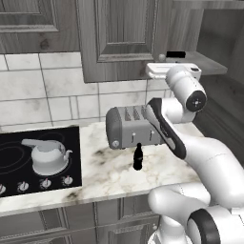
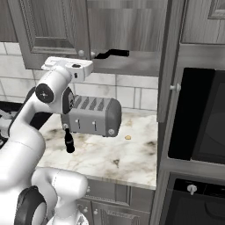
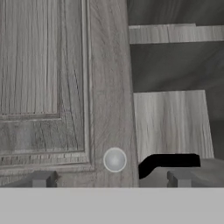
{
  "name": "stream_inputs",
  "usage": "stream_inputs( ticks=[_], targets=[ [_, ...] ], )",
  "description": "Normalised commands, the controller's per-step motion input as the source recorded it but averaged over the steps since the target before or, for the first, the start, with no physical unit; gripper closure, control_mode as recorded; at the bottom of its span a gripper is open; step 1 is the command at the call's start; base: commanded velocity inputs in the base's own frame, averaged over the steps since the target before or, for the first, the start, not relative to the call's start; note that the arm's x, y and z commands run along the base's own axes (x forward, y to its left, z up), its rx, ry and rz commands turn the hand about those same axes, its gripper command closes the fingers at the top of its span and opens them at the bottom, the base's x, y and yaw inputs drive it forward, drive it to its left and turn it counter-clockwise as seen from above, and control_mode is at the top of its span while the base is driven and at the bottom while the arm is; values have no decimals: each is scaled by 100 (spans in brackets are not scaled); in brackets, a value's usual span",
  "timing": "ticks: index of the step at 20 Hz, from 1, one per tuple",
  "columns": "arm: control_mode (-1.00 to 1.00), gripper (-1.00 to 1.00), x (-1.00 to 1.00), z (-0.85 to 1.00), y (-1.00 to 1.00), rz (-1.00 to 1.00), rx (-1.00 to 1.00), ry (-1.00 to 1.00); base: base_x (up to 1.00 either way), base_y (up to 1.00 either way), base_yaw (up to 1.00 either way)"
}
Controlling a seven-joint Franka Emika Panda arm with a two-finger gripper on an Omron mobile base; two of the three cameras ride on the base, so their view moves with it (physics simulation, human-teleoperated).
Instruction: Pick the pan from the cabinet and place it on the stove. Then turn on the stove burner for the pan.
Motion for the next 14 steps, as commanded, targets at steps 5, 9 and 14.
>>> stream_inputs(
  ticks=[5,9,14],
  targets=[
    [-100,-100,20,0,0,0,0,-4,0,0,0],
    [-100,-100,18,0,0,0,0,-4,0,0,0],
    [-100,-100,20,0,0,0,0,-3,0,0,0]
  ],
)
